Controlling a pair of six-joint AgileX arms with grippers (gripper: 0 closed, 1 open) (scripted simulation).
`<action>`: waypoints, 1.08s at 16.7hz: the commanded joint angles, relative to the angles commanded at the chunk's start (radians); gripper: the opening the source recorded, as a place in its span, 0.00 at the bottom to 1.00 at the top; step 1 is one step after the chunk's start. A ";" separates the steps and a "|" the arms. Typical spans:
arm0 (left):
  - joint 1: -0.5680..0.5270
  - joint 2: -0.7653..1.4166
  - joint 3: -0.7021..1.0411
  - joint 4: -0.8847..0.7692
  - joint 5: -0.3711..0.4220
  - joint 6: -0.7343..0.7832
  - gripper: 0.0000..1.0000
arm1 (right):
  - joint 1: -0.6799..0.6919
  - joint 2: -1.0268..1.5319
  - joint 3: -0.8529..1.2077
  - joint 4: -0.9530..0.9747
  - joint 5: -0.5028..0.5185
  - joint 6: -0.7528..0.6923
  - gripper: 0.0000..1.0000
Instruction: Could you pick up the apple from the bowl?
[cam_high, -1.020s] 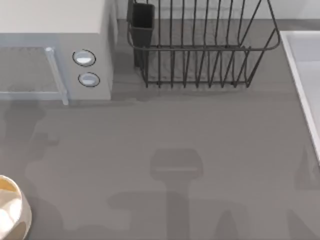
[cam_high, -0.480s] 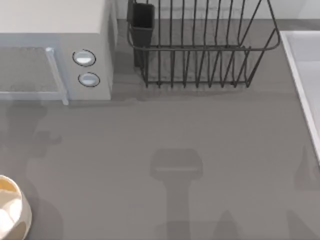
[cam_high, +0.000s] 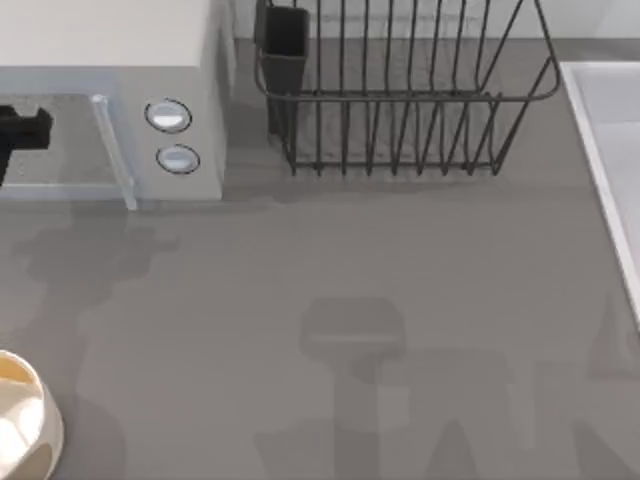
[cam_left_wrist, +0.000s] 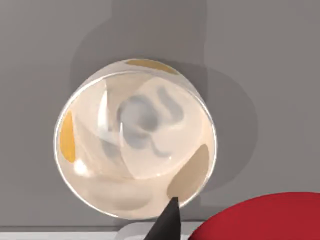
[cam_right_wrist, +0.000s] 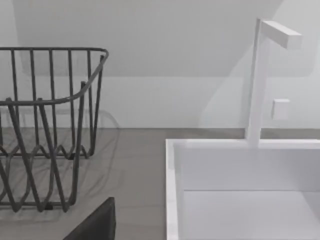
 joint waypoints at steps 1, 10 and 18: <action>-0.069 0.051 0.016 0.025 -0.001 -0.067 0.00 | 0.000 0.000 0.000 0.000 0.000 0.000 1.00; -0.519 0.383 0.101 0.235 -0.009 -0.508 0.00 | 0.000 0.000 0.000 0.000 0.000 0.000 1.00; -0.517 0.395 0.029 0.306 -0.008 -0.507 0.00 | 0.000 0.000 0.000 0.000 0.000 0.000 1.00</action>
